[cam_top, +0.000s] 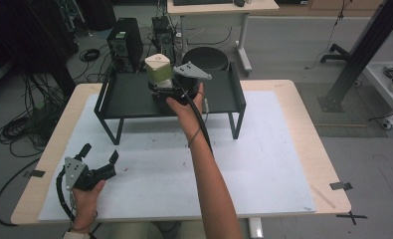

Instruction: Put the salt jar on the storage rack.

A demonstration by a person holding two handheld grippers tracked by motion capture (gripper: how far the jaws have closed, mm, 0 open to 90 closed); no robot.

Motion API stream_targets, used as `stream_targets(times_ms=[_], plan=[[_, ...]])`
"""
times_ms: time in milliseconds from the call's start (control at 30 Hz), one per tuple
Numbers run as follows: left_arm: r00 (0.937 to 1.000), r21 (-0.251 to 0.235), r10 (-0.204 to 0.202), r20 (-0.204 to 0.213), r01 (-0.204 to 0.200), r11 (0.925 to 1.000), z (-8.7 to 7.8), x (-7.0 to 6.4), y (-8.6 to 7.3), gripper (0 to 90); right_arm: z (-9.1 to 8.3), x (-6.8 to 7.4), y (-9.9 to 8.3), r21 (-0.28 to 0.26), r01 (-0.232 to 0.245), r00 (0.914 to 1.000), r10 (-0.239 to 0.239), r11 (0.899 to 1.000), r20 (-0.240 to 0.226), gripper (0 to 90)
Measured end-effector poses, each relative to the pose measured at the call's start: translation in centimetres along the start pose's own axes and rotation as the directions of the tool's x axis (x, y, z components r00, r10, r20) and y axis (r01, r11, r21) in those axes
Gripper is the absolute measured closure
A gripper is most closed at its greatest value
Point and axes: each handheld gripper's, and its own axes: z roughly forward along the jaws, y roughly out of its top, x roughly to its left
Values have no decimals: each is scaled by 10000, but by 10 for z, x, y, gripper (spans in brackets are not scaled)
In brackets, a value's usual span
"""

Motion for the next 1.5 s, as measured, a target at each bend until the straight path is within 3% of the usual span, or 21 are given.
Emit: stream_targets(times_ms=[333,467,867,1500], plan=[[10000,14,15,-2,-15,10000,0,0,0,27,-24,4,2,-171,71,9996,-75,9998,-267,1],[10000,16,15,-1,-15,10000,0,0,0,27,-33,5,3,-338,306,9986,-320,9990,-421,1],[10000,2,12,3,-12,10000,0,0,0,28,-66,14,-4,-704,773,9969,-783,9945,-104,1],[10000,11,36,3,-36,10000,0,0,0,27,-123,18,-29,-1146,808,9967,-808,9901,41,1]])
